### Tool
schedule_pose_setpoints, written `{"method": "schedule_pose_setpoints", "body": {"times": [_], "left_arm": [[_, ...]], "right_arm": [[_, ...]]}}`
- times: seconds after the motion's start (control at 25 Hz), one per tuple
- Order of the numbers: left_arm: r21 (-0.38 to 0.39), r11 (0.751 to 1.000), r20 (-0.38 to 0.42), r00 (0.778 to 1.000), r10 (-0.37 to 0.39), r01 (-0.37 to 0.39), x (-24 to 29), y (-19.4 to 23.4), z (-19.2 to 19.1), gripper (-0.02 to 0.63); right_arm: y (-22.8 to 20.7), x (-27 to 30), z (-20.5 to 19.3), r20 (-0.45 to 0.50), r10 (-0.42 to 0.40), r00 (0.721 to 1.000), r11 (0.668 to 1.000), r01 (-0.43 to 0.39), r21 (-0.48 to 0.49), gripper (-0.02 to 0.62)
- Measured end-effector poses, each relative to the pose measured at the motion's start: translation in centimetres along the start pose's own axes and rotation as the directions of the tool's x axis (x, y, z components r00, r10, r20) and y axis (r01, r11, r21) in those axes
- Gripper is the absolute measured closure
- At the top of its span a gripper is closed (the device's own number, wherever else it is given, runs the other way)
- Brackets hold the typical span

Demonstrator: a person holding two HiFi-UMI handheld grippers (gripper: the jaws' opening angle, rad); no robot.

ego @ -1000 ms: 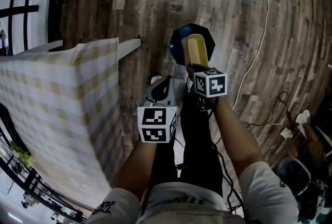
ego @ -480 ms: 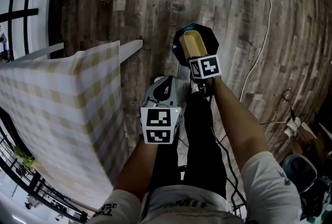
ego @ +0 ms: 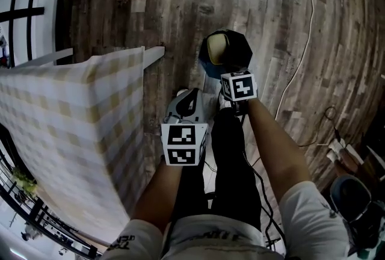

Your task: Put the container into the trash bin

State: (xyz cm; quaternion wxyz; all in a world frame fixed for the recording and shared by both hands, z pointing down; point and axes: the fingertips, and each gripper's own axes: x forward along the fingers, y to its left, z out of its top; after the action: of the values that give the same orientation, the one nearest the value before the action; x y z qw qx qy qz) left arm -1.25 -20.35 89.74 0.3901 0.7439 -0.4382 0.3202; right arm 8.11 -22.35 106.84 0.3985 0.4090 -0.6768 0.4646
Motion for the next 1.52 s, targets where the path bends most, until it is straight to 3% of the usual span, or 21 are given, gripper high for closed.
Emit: {"method": "schedule_pose_setpoints", "body": {"times": [0.32, 0.52, 0.64, 0.8, 1.12, 1.2, 1.32, 1.52], "left_arm": [[-0.025, 1.0, 0.033, 0.999, 0.004, -0.003, -1.7, -1.1, 1.4, 0.6], [-0.046, 0.999, 0.086, 0.996, 0.011, -0.007, -4.4, -2.6, 4.6, 0.601], [-0.033, 0.999, 0.124, 0.992, 0.006, -0.002, -6.3, -4.1, 7.9, 0.601], [0.008, 1.0, 0.181, 0.983, -0.031, 0.03, -11.3, -7.3, 12.6, 0.6], [0.101, 0.994, 0.3, 0.951, -0.077, 0.049, -22.0, -13.1, 21.8, 0.601], [0.132, 0.99, 0.341, 0.936, -0.09, 0.046, -24.3, -14.5, 24.5, 0.6], [0.177, 0.983, 0.422, 0.9, -0.112, 0.039, -27.7, -17.0, 28.7, 0.601], [0.245, 0.97, 0.519, 0.844, -0.135, 0.005, -32.5, -24.4, 32.5, 0.601]], "right_arm": [[0.5, -6.8, 1.2, 0.175, -0.069, 0.982, 0.997, 0.065, 0.031, 0.594], [1.5, -14.4, 4.2, 0.319, -0.105, 0.942, 0.994, 0.088, 0.068, 0.594], [2.3, -20.4, 7.6, 0.424, -0.136, 0.895, 0.991, 0.114, 0.077, 0.594], [5.1, -29.4, 10.7, 0.537, -0.141, 0.832, 0.989, 0.09, 0.12, 0.594], [8.2, -46.2, 15.8, 0.669, -0.202, 0.716, 0.978, 0.112, 0.175, 0.594], [8.6, -50.0, 17.5, 0.703, -0.211, 0.679, 0.977, 0.132, 0.166, 0.594], [9.5, -55.8, 20.0, 0.778, -0.198, 0.596, 0.98, 0.146, 0.137, 0.594], [8.5, -65.6, 20.3, 0.873, -0.118, 0.474, 0.99, 0.128, 0.064, 0.594]]}}
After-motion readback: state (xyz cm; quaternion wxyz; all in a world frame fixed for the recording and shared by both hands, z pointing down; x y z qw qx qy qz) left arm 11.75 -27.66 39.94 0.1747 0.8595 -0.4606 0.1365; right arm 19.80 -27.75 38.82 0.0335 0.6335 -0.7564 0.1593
